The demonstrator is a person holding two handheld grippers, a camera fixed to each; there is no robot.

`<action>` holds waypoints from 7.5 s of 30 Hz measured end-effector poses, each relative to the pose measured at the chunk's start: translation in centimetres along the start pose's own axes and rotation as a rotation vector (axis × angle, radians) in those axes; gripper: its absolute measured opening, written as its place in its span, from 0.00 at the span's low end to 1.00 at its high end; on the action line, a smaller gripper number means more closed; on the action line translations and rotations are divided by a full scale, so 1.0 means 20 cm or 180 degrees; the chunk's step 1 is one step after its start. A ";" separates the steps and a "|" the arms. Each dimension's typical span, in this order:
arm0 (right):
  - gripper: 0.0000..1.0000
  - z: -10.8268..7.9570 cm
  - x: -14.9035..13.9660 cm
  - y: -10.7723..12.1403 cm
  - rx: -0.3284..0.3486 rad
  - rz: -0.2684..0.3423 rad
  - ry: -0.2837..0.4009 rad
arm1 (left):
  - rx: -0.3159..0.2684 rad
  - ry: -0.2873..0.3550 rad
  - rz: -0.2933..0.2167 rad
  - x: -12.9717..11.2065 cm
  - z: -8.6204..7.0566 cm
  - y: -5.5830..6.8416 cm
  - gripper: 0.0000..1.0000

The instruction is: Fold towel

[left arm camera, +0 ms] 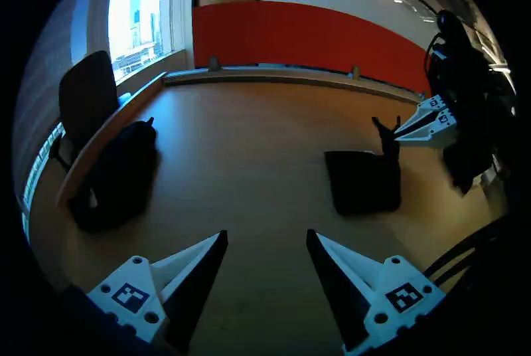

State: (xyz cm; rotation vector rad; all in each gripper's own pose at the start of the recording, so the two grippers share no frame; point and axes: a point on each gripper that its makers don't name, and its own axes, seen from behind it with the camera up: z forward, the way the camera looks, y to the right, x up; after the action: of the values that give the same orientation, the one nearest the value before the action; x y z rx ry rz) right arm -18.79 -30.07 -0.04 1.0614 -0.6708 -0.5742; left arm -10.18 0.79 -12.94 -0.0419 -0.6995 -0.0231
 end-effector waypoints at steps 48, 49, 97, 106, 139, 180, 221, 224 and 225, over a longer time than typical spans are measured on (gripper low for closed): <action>0.71 0.18 -0.20 -0.23 0.0286 0.0258 -0.0271 | 0.0060 0.0020 -0.0156 -0.02 0.00 -0.02 0.87; 0.71 0.18 -0.21 -0.23 0.0277 0.0271 -0.0276 | 0.0060 0.0020 -0.0154 -0.02 0.00 -0.02 0.87; 0.62 0.07 -0.61 -0.28 -0.0147 0.0857 -0.0497 | 0.0084 0.0053 -0.0106 -0.06 -0.01 -0.06 0.87; 0.31 0.07 -0.63 -0.27 -0.0188 0.0974 -0.0499 | 0.0084 0.0070 -0.0094 -0.04 -0.01 -0.06 0.87; 0.05 -0.16 -0.22 -0.05 -0.0345 0.0768 -0.0081 | 0.0006 0.0149 0.0009 0.06 -0.02 -0.02 0.87; 0.05 -0.64 0.07 0.29 -0.0561 0.0526 0.0174 | -0.0105 0.0261 0.0104 0.20 -0.03 0.06 0.87; 0.05 -1.31 -0.67 1.03 -0.1201 0.0954 -0.0158 | -0.0033 0.0200 0.0170 0.26 0.01 0.14 0.87; 0.05 -1.37 -0.73 1.08 -0.1258 0.0972 -0.0205 | -0.0026 0.0195 0.0174 0.26 0.01 0.15 0.87; 0.05 -1.39 -0.75 1.10 -0.1279 0.0977 -0.0222 | -0.0024 0.0192 0.0176 0.26 0.02 0.15 0.87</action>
State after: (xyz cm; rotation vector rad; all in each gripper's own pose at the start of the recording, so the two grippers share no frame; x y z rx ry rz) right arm -5.98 5.38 7.76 0.5523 -0.7264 -0.4548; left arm -6.25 3.81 -9.42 -0.0676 -0.6377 0.0258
